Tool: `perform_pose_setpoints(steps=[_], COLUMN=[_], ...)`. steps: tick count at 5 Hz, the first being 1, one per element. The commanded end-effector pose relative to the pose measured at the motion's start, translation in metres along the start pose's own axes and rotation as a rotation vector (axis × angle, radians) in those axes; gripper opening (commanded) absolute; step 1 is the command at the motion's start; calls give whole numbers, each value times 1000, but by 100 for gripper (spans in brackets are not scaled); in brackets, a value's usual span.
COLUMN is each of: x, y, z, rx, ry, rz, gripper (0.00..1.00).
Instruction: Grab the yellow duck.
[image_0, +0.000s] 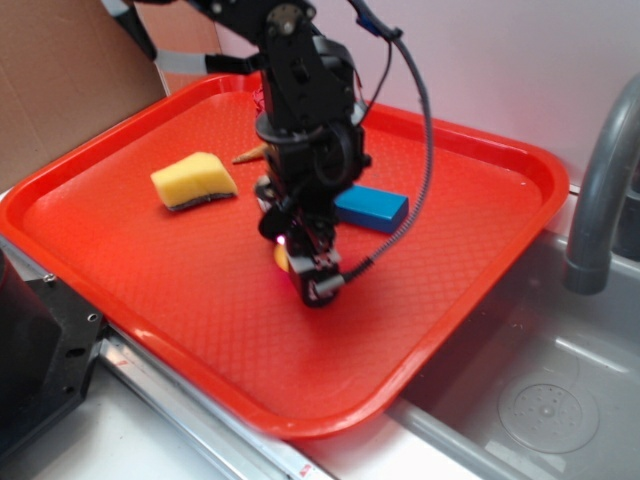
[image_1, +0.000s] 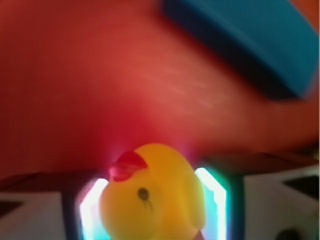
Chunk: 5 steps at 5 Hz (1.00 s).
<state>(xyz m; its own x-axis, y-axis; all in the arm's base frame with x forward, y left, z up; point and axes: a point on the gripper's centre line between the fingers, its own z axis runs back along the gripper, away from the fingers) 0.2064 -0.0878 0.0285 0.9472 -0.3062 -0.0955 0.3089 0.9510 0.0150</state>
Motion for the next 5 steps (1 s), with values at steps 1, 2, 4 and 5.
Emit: perform_pose_setpoints(steps=[1, 2, 4, 5], x=[-8, -28, -65, -64], y=[39, 51, 62, 69], z=[106, 138, 160, 155], rx=[-65, -85, -54, -69], ry=[-140, -195, -254, -246], rz=[240, 308, 388, 345], gripper=[0, 0, 0, 0])
